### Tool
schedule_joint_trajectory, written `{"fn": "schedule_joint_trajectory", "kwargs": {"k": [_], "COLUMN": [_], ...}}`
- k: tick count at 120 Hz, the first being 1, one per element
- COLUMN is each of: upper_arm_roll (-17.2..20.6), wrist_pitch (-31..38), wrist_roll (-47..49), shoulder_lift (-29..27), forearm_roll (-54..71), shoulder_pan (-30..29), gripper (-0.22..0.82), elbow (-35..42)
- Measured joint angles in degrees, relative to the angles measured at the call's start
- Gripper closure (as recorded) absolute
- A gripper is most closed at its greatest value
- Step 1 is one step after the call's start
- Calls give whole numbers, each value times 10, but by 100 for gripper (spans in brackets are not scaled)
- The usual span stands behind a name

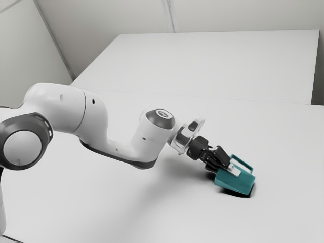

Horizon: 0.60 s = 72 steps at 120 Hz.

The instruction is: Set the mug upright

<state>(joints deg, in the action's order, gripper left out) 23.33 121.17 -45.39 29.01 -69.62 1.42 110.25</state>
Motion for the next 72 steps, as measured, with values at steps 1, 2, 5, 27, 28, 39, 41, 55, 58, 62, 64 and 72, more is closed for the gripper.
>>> {"fn": "schedule_joint_trajectory", "kwargs": {"k": [1,2,5,27,28,39,41,55,58,62,64,72], "upper_arm_roll": [0,1,2,3,3,2,2,0,-2,-4,-4,-6], "wrist_pitch": [0,0,-1,0,1,6,8,33,41,50,55,73], "wrist_roll": [-1,-1,-4,-22,-23,-28,-29,-34,-34,-32,-30,-17], "shoulder_lift": [0,0,-1,-9,-10,-29,-33,-67,-73,-82,-87,-106], "forearm_roll": [0,0,0,0,0,5,6,31,45,71,86,160], "shoulder_pan": [0,0,0,1,1,4,5,2,1,-4,-7,-22], "gripper": [70,70,71,75,75,76,76,77,77,77,77,78], "elbow": [0,0,0,0,0,2,3,11,13,14,15,18]}}
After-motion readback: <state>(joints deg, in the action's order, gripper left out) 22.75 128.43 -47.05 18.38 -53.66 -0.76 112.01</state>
